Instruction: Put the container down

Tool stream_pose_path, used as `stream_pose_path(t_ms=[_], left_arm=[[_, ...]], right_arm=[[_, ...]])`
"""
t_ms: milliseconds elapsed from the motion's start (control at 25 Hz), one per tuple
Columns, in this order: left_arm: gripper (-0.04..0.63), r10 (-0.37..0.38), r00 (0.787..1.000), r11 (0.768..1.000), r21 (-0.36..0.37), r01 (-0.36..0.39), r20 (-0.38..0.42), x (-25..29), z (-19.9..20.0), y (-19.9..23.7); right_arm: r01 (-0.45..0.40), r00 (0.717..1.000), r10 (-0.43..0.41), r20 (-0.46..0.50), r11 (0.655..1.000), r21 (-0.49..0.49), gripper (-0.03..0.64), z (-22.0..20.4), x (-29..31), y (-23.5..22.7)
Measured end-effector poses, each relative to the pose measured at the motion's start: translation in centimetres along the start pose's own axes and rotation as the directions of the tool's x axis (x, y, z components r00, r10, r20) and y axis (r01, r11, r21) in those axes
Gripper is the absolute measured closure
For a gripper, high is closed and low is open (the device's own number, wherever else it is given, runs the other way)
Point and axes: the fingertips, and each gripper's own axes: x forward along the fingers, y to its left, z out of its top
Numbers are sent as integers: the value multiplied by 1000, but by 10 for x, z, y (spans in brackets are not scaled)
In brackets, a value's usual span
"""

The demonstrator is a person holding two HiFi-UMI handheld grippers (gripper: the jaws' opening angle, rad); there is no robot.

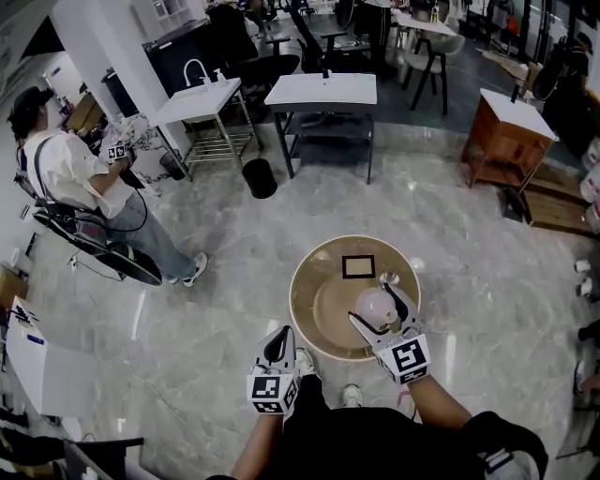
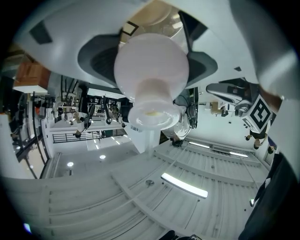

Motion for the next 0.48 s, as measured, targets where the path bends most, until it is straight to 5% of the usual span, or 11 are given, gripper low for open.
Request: stream_pose_path(t_ms=[480], left_arm=[[597, -126, 992, 992, 23, 127, -24, 101, 22, 73]], right_arm=[[77, 996, -78, -44, 997, -4, 219, -2, 105, -22]])
